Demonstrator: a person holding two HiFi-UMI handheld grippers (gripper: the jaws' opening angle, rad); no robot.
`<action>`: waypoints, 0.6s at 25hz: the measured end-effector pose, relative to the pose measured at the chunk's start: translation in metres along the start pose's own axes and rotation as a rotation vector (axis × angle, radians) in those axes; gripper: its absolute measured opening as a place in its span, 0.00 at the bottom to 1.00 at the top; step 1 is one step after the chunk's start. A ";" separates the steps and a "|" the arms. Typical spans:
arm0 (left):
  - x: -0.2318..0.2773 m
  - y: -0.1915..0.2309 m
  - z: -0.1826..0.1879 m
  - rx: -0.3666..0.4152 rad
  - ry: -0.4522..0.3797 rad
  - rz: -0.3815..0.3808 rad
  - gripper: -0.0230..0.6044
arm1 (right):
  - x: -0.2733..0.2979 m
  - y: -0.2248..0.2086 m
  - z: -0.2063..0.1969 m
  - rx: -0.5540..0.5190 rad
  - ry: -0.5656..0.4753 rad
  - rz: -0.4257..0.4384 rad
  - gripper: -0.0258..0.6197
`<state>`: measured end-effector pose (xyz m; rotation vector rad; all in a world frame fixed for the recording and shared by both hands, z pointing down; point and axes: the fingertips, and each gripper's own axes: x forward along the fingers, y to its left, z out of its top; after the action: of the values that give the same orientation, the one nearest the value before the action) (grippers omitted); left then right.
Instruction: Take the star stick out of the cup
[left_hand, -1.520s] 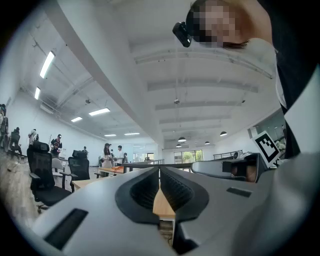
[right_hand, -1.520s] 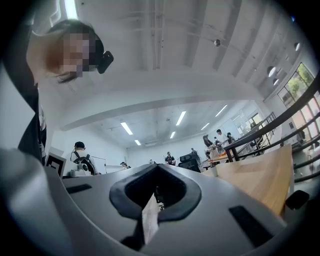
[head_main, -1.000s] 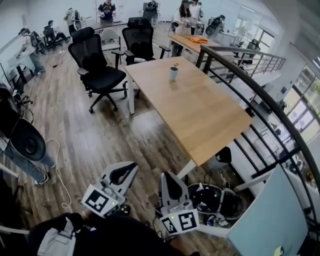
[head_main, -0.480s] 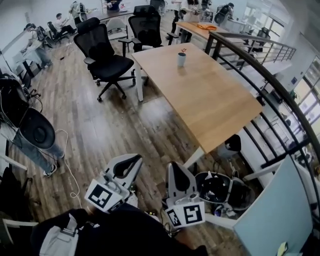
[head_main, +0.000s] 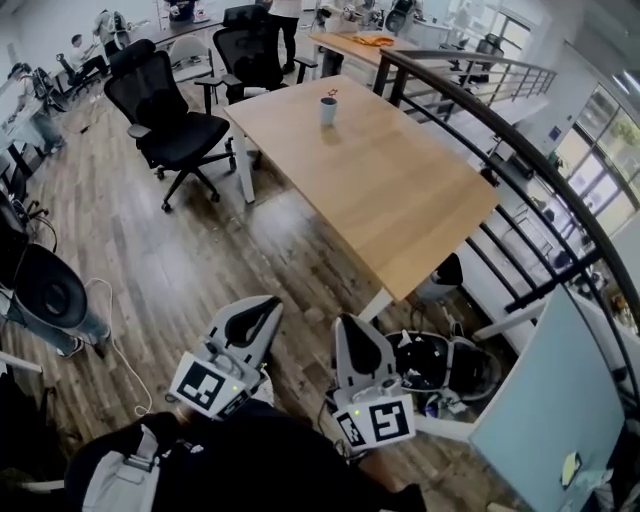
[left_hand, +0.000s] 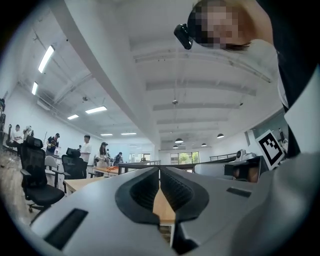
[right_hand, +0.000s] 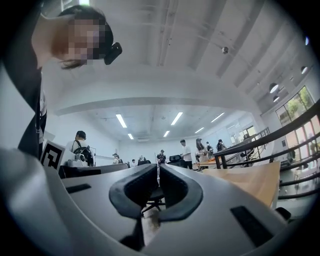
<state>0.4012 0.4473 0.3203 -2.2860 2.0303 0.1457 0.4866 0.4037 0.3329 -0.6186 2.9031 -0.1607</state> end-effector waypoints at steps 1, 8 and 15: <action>0.005 0.007 0.000 -0.002 0.002 -0.008 0.07 | 0.008 -0.002 -0.001 -0.002 0.005 -0.006 0.08; 0.036 0.072 -0.004 -0.005 -0.005 -0.042 0.07 | 0.078 -0.009 -0.008 -0.008 0.015 -0.025 0.08; 0.050 0.159 -0.019 -0.032 -0.006 -0.024 0.07 | 0.162 0.000 -0.029 -0.017 0.025 -0.010 0.08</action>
<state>0.2496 0.3773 0.3333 -2.3243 2.0116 0.1850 0.3353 0.3393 0.3385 -0.6385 2.9289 -0.1456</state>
